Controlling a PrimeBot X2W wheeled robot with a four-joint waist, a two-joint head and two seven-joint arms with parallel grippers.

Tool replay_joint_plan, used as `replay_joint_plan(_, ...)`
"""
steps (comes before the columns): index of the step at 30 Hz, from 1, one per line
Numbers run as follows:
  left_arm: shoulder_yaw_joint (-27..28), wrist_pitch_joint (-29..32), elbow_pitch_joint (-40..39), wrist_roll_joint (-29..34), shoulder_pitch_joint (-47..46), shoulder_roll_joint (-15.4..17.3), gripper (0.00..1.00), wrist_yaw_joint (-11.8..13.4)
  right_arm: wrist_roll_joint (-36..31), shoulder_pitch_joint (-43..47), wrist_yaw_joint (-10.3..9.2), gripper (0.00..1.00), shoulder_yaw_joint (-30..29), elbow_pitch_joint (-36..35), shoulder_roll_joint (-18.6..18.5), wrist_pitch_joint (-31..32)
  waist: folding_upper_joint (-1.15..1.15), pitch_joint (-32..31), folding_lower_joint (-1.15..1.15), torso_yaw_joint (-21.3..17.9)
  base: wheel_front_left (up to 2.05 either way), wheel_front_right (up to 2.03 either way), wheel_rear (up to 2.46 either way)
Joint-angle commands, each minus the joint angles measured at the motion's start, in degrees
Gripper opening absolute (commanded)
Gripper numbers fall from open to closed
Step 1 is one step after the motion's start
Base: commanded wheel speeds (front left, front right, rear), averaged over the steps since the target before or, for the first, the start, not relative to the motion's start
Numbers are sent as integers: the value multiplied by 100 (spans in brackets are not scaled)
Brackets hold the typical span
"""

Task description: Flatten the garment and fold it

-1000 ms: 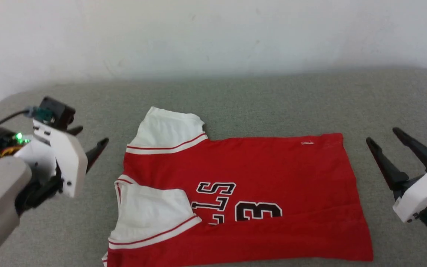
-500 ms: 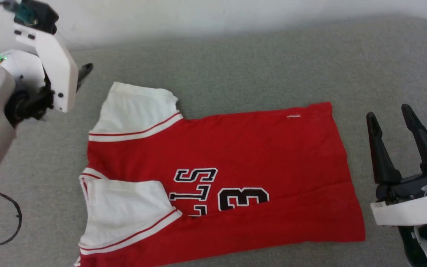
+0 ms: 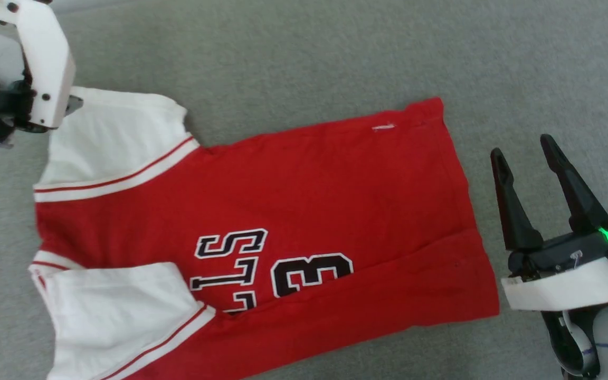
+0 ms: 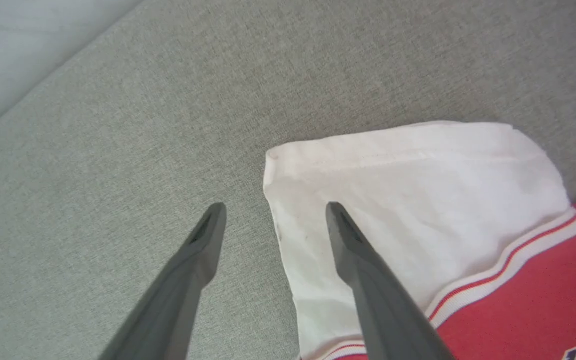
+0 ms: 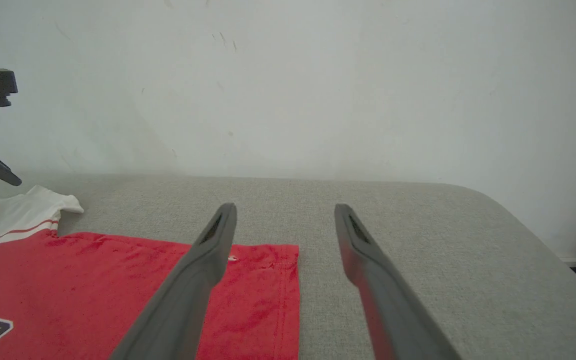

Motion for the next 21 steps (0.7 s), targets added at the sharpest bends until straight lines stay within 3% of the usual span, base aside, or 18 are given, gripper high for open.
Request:
replay_joint_plan(1,-55,93,40,60,-53,43,100,-4,-6,-120,-4,100,38,57,11,-50,0,361,-1,-326,0,0,0)
replay_joint_plan(8,-251,358,102,94,130,106,100,-28,22,-250,-4,100,181,296,-41,-108,0,449,-1,-379,0,0,0)
replay_joint_plan(9,-270,401,98,74,169,112,22,-43,26,-259,-4,100,191,330,-56,-109,0,441,-1,-368,0,0,0)
replay_joint_plan(10,-252,465,99,-12,218,96,0,-47,27,-260,-4,100,182,357,-69,-116,0,424,-1,-344,0,0,0)
replay_joint_plan(16,-181,258,23,-122,325,108,0,-108,26,-339,-4,100,120,442,-226,-79,0,175,-1,-174,0,0,0)
replay_joint_plan(21,-128,-160,-69,-159,434,88,0,-221,38,-749,-4,100,47,380,-682,180,0,-171,-1,45,0,0,0)
